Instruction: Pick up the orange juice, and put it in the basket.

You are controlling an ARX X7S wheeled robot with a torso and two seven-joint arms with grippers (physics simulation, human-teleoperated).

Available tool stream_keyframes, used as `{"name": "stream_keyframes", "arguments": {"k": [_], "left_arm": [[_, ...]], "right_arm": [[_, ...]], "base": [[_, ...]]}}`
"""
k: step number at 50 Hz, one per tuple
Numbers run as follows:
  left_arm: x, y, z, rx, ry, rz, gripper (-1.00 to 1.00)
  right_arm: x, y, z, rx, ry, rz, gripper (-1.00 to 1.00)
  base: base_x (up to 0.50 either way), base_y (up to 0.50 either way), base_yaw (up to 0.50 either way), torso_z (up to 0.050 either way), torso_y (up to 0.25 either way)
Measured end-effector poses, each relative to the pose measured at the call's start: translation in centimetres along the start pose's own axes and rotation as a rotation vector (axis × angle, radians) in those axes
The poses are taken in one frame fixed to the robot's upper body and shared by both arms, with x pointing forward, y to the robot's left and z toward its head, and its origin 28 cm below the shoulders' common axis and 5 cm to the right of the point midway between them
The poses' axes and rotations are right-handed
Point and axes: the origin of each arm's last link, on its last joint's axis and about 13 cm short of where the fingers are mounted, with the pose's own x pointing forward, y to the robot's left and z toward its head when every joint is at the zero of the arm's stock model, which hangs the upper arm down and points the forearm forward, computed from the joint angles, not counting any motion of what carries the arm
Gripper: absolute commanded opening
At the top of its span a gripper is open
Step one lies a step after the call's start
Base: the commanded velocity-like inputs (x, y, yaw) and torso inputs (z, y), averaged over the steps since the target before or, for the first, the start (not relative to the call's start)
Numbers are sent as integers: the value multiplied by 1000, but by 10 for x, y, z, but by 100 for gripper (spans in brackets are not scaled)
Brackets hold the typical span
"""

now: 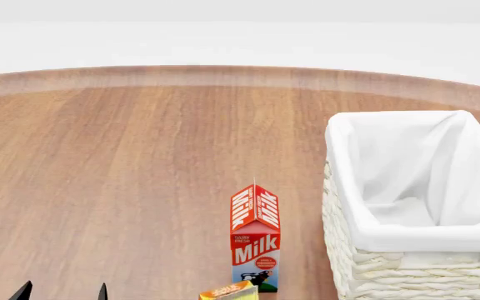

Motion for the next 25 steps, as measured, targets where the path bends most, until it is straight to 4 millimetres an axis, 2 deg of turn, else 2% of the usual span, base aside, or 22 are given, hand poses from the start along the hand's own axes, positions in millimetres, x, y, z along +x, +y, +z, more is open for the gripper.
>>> {"name": "stream_keyframes", "arguments": {"k": [25], "left_arm": [[0,0,0,0,0,0,100]], "right_arm": [[-21,0,55,3,-138,15,-100]], "base": [[0,0,0,0,0]]}}
